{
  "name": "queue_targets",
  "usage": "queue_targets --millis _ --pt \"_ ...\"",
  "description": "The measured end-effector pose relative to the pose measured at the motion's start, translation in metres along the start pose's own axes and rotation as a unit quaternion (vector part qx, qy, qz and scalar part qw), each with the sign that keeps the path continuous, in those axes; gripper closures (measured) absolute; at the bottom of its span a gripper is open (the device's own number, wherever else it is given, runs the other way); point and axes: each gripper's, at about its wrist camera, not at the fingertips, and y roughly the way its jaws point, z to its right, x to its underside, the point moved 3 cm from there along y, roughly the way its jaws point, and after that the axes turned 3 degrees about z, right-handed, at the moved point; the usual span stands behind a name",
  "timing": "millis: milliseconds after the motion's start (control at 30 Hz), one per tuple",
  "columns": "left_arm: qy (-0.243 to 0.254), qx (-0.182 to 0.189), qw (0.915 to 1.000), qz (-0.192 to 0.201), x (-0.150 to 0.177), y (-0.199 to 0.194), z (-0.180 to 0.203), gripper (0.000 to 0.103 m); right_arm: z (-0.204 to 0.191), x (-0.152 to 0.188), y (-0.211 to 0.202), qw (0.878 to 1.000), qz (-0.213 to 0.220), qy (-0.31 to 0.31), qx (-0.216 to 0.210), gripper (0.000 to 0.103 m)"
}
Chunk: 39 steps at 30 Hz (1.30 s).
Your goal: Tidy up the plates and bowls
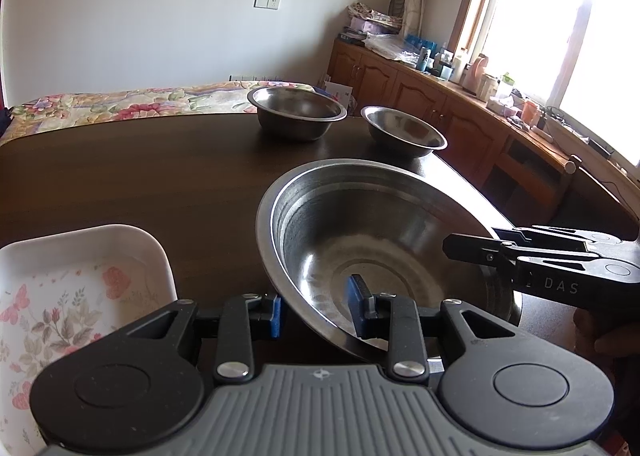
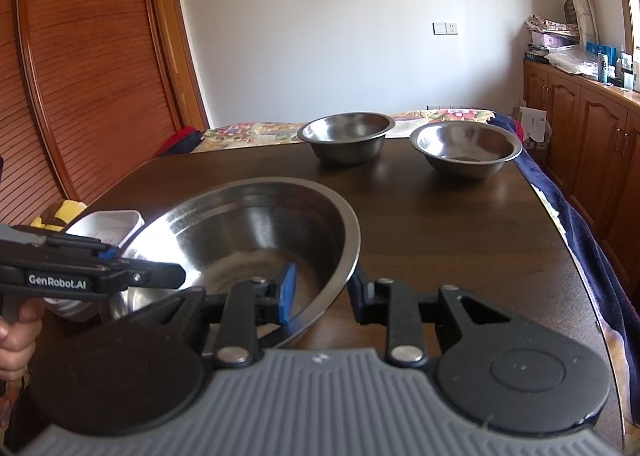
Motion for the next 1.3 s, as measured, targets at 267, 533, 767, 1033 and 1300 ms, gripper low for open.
queue_targets --millis 267,533,767,1033,1300 --pt "-0.001 -0.013 0.9998 0.012 -0.004 -0.005 -0.004 0.056 0.002 -0.012 -0.006 1.000 0.018 -0.006 0.009 0.054" --pt "0.000 -0.032 0.9988 0.037 -0.020 -0.013 -0.017 0.046 0.015 -0.038 -0.009 0.999 0.044 -0.018 0.022 0.053" --pt "0.017 -0.048 0.9965 0.066 -0.051 -0.016 -0.022 0.037 0.027 -0.066 -0.003 0.997 0.064 -0.039 0.030 0.053" --pt "0.045 -0.054 0.9939 0.085 -0.091 -0.002 -0.019 0.032 0.036 -0.090 0.019 0.995 0.068 -0.063 0.032 0.053" --pt "0.057 -0.043 0.9942 0.080 -0.120 0.027 -0.016 0.032 0.039 -0.109 0.048 0.994 0.060 -0.085 0.022 0.053"
